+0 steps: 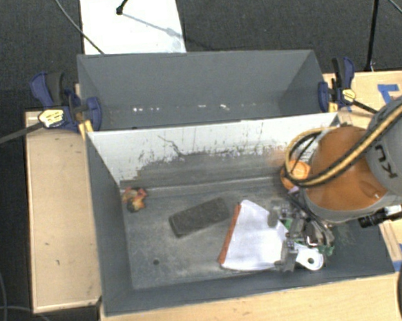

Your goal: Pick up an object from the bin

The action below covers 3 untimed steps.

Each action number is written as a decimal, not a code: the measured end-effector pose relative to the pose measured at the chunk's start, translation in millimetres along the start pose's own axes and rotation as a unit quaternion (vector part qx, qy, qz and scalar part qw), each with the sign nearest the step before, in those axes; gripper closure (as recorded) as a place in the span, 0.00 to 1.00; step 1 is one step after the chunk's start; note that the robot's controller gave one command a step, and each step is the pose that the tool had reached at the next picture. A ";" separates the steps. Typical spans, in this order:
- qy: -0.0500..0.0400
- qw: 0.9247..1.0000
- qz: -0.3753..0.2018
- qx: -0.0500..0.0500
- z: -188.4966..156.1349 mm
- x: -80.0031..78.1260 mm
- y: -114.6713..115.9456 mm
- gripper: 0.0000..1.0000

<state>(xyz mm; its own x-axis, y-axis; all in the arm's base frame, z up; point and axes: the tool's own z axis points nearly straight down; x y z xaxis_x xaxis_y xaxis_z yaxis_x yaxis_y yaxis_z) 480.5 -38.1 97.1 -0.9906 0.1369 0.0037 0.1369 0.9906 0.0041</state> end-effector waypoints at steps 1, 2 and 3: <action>-0.002 0.985 0.175 -0.003 9.8 -20.2 -46.4 0.00; -0.014 1.000 0.024 -0.004 20.7 -17.6 -65.0 1.00; -0.014 1.000 0.023 -0.004 21.3 -17.1 -65.3 1.00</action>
Offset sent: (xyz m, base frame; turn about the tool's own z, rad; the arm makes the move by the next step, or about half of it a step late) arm -0.0011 -0.0740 -0.0271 0.0484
